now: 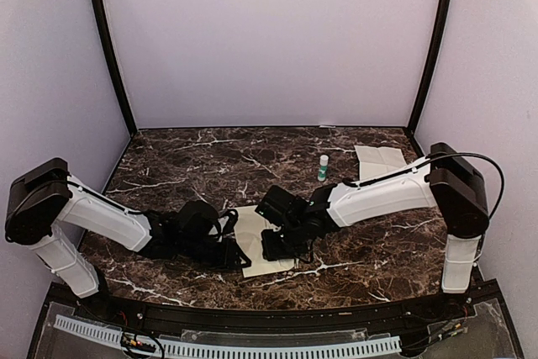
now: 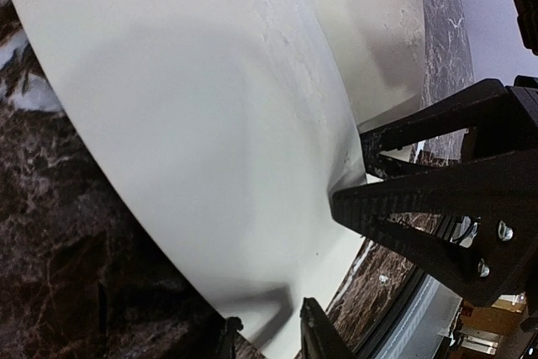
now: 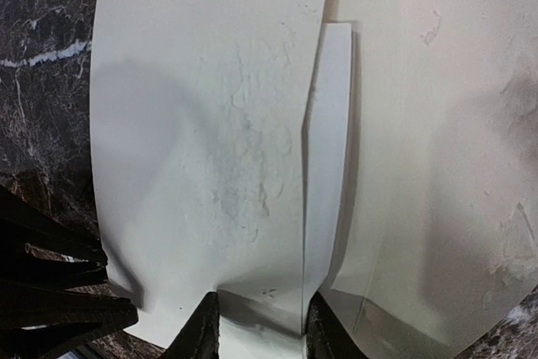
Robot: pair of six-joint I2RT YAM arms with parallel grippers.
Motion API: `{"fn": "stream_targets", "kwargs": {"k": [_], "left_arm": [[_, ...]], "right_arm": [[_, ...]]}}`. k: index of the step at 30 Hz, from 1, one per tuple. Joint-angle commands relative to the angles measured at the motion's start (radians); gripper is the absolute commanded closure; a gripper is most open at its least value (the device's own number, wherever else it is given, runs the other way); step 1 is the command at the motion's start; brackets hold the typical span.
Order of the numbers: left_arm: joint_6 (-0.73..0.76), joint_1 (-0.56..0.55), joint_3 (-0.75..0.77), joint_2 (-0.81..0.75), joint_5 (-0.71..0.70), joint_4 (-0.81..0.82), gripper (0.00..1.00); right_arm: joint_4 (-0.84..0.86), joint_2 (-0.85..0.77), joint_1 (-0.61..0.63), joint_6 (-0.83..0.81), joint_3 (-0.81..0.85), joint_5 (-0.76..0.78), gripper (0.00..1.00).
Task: Place the letter into the envelope and seal it
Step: Place the letter in the envelope.
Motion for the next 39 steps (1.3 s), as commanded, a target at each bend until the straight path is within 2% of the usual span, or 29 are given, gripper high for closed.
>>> {"fn": "stream_targets", "kwargs": {"k": [1,4,9,14,25,34,39], "left_arm": [[0.008,-0.004,0.004,0.024,0.003,-0.041,0.73],[0.019,-0.004,0.004,0.004,-0.037,-0.074,0.72],[0.035,-0.004,-0.008,-0.1,-0.109,-0.153,0.57],[0.063,0.01,0.006,-0.151,-0.14,-0.208,0.49],[0.098,0.095,0.059,-0.068,-0.065,-0.126,0.53],[0.12,0.113,0.116,0.022,-0.027,-0.11,0.58],[0.112,0.113,0.119,0.048,-0.013,-0.096,0.61]], "right_arm": [[0.029,0.009,0.018,-0.004,0.034,-0.019,0.68],[-0.03,-0.005,0.017,0.019,0.034,0.05,0.67],[-0.052,-0.086,-0.003,0.02,0.002,0.106,0.55],[-0.042,-0.116,-0.035,-0.008,-0.008,0.095,0.53],[-0.01,-0.042,-0.075,-0.061,0.042,0.056,0.54],[0.003,0.029,-0.106,-0.093,0.08,0.029,0.54],[0.001,0.07,-0.111,-0.113,0.106,0.017,0.58]]}}
